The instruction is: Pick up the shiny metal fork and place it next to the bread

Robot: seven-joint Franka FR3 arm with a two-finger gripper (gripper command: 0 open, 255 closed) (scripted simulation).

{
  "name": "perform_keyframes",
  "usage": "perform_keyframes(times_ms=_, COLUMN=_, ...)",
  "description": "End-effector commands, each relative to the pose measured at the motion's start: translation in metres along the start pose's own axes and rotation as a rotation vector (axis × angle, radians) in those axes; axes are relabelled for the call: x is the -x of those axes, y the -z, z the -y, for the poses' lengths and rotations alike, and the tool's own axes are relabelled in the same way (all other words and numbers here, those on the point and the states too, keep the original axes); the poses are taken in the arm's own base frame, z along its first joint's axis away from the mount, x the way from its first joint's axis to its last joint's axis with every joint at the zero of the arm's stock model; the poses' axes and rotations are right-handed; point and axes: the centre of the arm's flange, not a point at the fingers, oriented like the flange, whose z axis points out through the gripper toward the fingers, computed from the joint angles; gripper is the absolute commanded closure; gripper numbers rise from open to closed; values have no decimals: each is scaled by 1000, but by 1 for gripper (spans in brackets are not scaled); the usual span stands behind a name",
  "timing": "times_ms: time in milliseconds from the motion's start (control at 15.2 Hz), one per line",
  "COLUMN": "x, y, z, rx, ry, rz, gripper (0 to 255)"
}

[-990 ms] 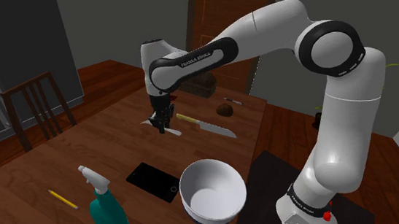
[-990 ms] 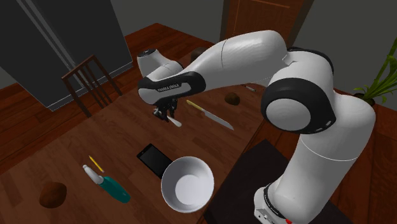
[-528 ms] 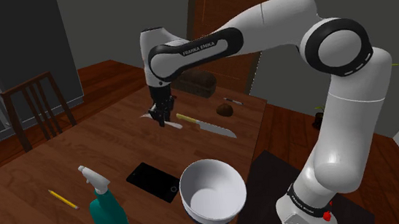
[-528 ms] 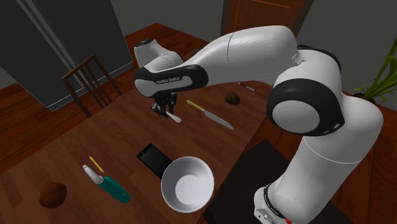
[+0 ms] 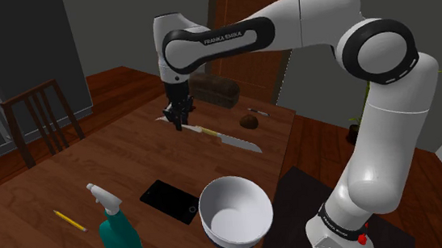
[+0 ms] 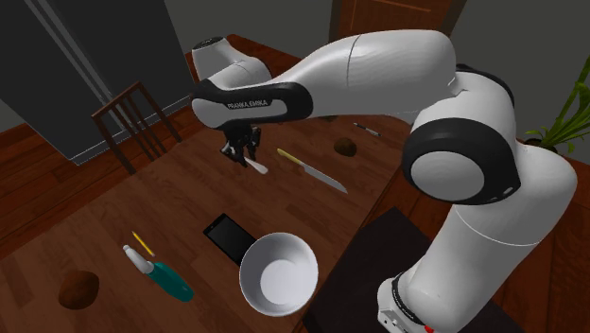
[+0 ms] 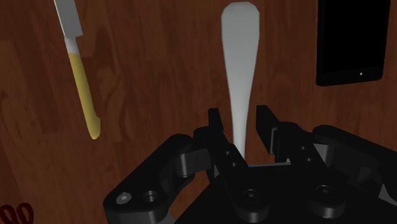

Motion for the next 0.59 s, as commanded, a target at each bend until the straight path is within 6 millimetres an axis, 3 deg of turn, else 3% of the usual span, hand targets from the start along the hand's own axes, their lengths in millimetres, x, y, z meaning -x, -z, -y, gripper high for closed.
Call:
perform_keyframes(times_ms=0, x=2, y=11, z=-1, rx=0, ry=0, rz=0, gripper=255)
perform_keyframes(times_ms=528, x=8, y=53, z=-1, rx=0, ry=0, rz=0, gripper=255)
